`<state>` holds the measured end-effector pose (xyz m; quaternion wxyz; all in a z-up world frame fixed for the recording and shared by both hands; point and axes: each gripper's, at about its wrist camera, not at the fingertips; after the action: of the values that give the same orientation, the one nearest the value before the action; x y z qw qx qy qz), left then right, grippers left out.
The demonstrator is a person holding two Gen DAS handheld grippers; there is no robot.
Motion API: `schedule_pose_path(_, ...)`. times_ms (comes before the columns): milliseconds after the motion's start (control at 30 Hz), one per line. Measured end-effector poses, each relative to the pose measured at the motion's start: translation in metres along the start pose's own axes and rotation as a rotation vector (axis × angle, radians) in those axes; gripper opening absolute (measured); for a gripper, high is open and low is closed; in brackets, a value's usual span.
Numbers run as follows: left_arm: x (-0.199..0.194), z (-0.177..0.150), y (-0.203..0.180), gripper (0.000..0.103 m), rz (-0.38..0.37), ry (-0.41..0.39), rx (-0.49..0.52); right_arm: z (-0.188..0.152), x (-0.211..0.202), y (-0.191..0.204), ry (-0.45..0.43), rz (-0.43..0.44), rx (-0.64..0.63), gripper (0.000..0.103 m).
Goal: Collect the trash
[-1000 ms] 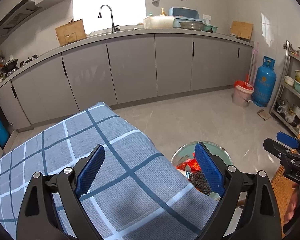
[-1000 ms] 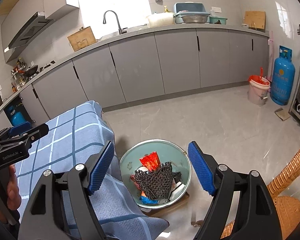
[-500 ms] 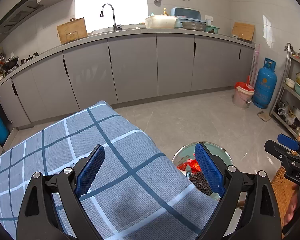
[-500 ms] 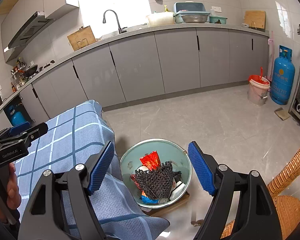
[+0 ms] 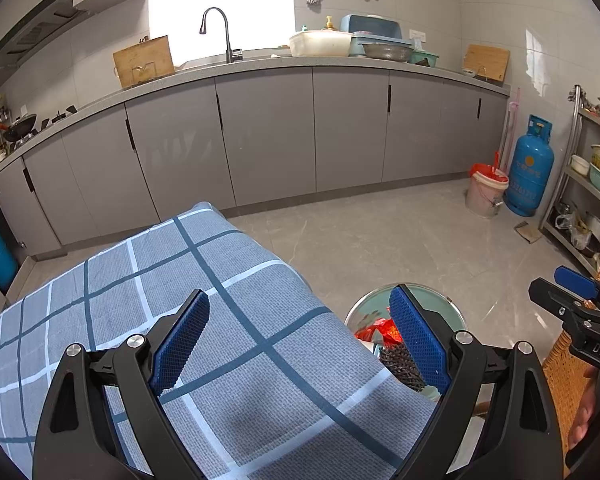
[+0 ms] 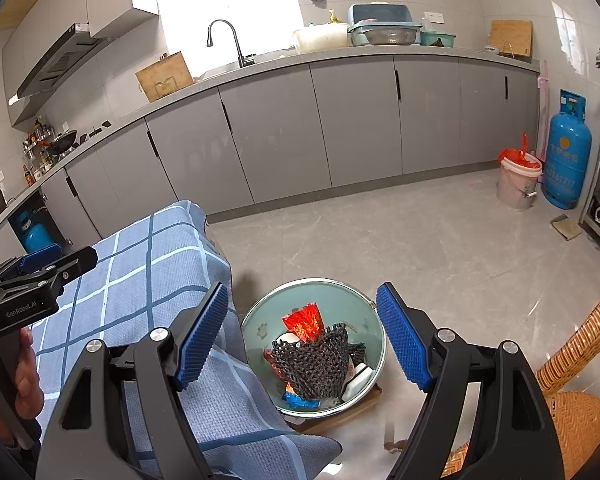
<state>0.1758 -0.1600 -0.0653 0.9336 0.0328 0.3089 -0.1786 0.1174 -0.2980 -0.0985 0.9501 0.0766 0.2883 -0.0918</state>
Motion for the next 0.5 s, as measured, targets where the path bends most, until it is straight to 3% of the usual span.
schedule_pose_path(200, -0.0016, 0.0009, 0.0009, 0.097, 0.003, -0.008, 0.000, 0.0011, -0.0022, 0.0000, -0.004, -0.003, 0.000, 0.077)
schedule_pose_path(500, -0.0053, 0.0005, -0.0029, 0.098, -0.009, -0.020, 0.026, 0.0033, -0.0040, 0.0008, -0.012, 0.008, -0.004, 0.077)
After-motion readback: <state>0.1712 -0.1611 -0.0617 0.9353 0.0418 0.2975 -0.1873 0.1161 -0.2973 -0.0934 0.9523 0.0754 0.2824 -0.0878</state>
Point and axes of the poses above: each gripper's, at about its wrist camera, not at the fingertips, and x roughly the way its jaws point, y to its left, z to its top, and after that the axes turned 8 degrees about -x, right-handed
